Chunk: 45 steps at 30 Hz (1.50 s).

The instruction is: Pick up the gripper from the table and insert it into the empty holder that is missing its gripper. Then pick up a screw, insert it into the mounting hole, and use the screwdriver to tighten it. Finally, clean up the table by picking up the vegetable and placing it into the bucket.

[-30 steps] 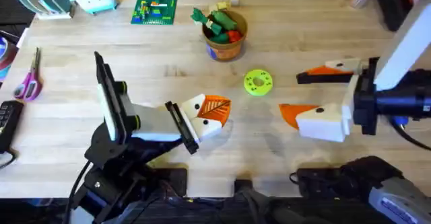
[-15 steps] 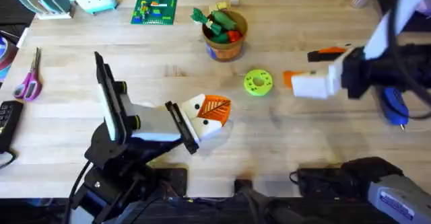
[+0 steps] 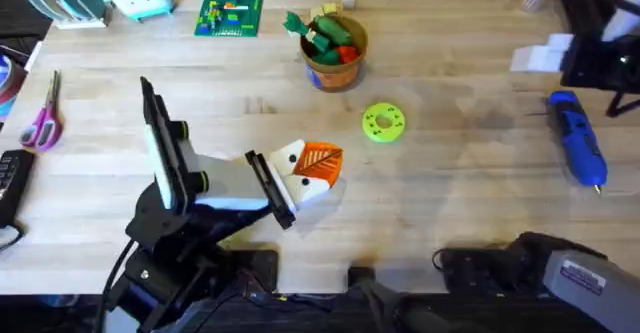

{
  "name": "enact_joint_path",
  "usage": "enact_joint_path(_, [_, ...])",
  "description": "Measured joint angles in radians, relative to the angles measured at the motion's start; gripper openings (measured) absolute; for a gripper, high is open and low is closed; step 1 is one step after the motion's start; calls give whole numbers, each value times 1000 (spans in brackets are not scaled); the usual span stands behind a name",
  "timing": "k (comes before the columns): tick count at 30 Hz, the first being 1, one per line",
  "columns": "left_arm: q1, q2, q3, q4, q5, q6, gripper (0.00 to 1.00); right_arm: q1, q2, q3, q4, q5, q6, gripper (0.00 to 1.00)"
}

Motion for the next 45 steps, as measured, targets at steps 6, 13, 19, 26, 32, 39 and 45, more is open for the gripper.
enact_joint_path(6, [0, 0, 0, 0, 0, 0, 13, -151, 72, 0, 6, 81, -114, 994])
enact_joint_path(13, [0, 0, 0, 0, 0, 0, 13, -261, 167, 0, 21, 102, -352, 993])
enact_joint_path(19, [0, 0, 0, 0, 0, 0, 13, -282, 285, 0, 41, 109, -470, 993])
enact_joint_path(26, [0, 0, 0, 0, 0, 0, 13, -283, 389, 0, 90, 109, -506, 992])
enact_joint_path(32, [0, 0, 0, 0, 0, 0, 13, -295, 454, -1, 113, 87, -510, 992])
enact_joint_path(39, [0, 0, 0, 0, 0, 0, 13, -390, 481, 0, 118, -60, -493, 992])
enact_joint_path(45, [0, 0, 0, 0, 0, 0, 13, -410, 515, 14, 127, -113, -483, 992])
